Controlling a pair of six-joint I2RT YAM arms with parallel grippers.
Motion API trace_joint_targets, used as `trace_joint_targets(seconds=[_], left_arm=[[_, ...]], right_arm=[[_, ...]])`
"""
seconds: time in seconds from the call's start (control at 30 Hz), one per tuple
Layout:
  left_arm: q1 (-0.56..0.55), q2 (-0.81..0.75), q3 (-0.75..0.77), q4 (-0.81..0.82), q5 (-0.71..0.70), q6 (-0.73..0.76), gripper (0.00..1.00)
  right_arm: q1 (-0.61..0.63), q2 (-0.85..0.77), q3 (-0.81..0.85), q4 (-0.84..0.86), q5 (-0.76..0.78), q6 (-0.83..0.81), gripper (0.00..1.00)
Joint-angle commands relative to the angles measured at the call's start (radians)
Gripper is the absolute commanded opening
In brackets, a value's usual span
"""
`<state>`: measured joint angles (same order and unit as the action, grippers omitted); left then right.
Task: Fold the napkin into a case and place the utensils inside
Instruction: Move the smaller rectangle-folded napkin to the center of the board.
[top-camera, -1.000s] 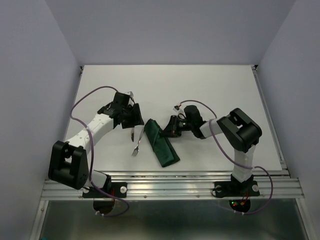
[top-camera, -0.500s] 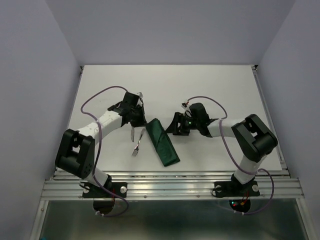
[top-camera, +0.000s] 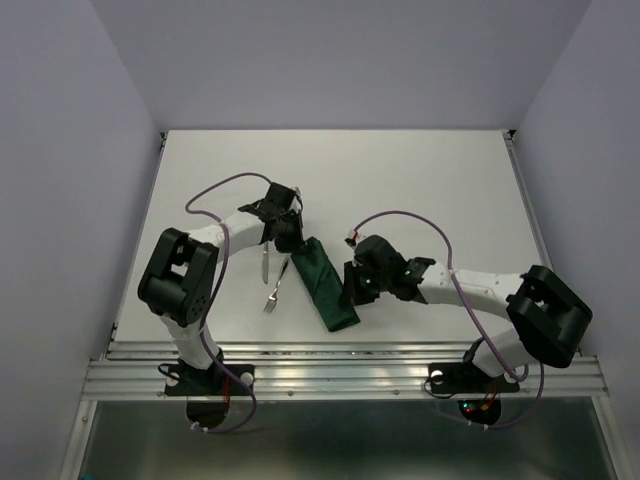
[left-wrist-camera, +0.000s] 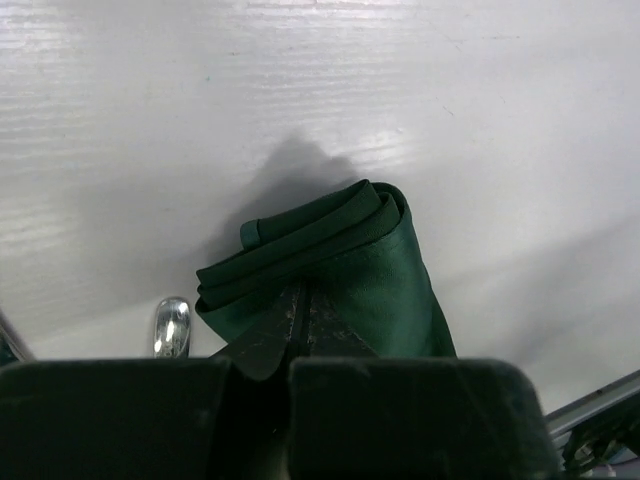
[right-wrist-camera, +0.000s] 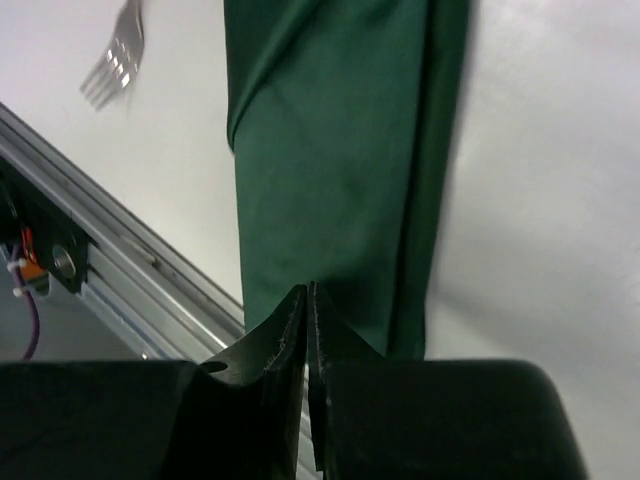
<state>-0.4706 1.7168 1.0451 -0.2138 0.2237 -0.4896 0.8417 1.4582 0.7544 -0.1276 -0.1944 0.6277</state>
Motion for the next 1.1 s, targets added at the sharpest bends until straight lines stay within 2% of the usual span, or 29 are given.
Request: trace_joint_targets(seconds=[0.0,0.17,0.3,0.67,0.93,1.03,1.07], left_arm=[[0.000,0.023,0.064,0.025,-0.015,-0.007,0.00],[-0.003,0.043,0.082,0.033,-0.015,-0.017,0.00],[-0.003,0.063,0.092,0.040,-0.011,-0.018,0.00],[-0.003,0.181,0.182,0.060,-0.009,-0.009,0.00],[-0.008,0.292,0.440,-0.038,-0.035,0.060,0.01],[-0.010,0.328,0.559,-0.131,-0.067,0.082,0.07],[-0.008,0.328,0.591,-0.157,-0.090,0.083,0.13]], right_arm=[[0.071,-0.013,-0.017,-0.073,0.110,0.090,0.08],[0.082,0.053,-0.029,-0.090,0.164,0.142,0.06],[0.082,0.093,-0.021,-0.159,0.320,0.170,0.05],[0.073,0.212,0.072,-0.234,0.576,0.118,0.05],[-0.084,0.283,0.183,-0.239,0.677,0.012,0.06],[-0.125,0.307,0.232,-0.239,0.704,-0.025,0.09],[-0.134,0.306,0.244,-0.239,0.704,-0.051,0.14]])
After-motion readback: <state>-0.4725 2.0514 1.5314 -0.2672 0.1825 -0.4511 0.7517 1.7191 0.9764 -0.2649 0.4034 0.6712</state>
